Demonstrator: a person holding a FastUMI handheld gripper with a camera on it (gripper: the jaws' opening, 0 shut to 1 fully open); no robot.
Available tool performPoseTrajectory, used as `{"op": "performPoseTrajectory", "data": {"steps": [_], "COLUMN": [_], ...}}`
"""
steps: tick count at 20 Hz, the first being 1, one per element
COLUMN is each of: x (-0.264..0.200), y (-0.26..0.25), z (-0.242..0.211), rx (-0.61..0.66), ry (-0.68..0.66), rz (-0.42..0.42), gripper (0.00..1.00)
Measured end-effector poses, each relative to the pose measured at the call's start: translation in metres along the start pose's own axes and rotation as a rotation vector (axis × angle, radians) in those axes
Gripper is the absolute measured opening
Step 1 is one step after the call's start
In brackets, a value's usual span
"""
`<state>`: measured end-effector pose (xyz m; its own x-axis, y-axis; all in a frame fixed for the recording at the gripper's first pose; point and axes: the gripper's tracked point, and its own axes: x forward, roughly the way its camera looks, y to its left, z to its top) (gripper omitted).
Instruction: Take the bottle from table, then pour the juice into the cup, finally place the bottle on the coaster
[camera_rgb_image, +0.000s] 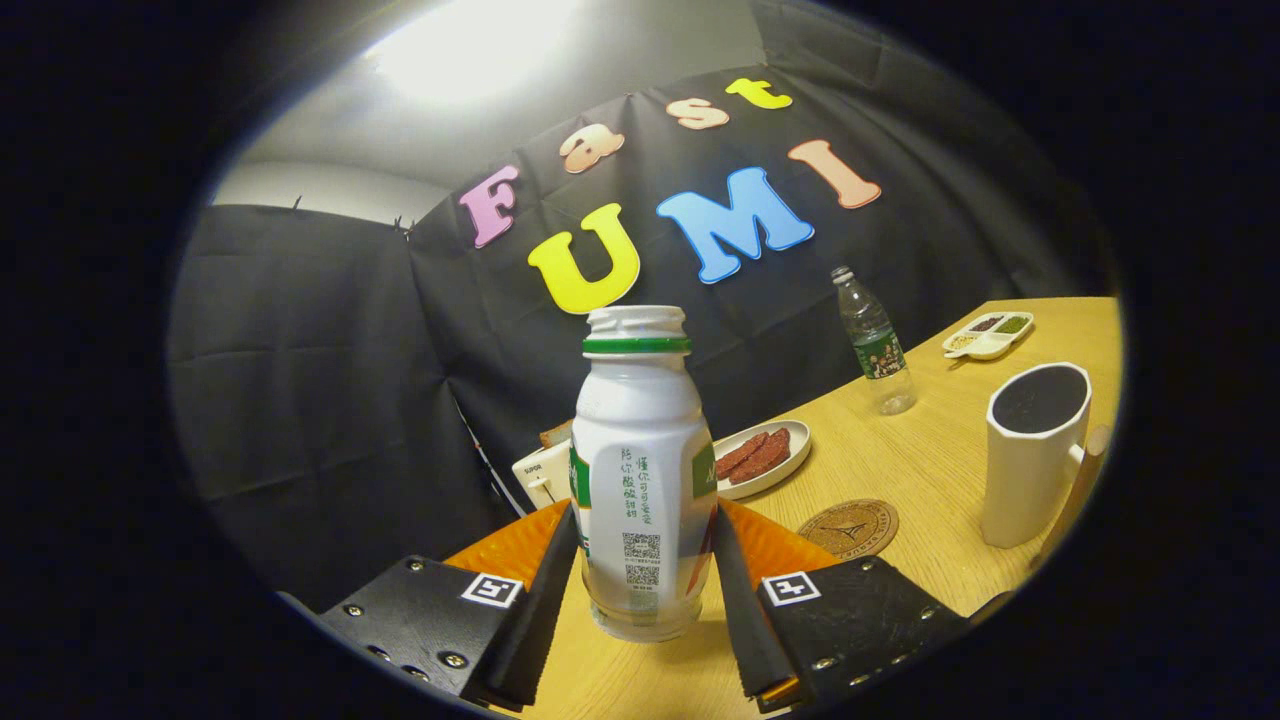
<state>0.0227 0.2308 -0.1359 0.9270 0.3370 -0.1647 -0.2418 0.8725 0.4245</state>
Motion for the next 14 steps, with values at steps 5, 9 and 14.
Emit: {"op": "performPoseTrajectory", "data": {"steps": [5, 9, 14], "x": [-0.005, -0.015, -0.024], "y": [-0.018, -0.037, -0.060], "z": [0.012, 0.021, 0.024], "rx": [0.188, 0.370, 0.530], "ry": [-0.043, -0.087, -0.110], "rz": [-0.024, -0.032, -0.071], "gripper": [0.72, 0.72, 0.71]}}
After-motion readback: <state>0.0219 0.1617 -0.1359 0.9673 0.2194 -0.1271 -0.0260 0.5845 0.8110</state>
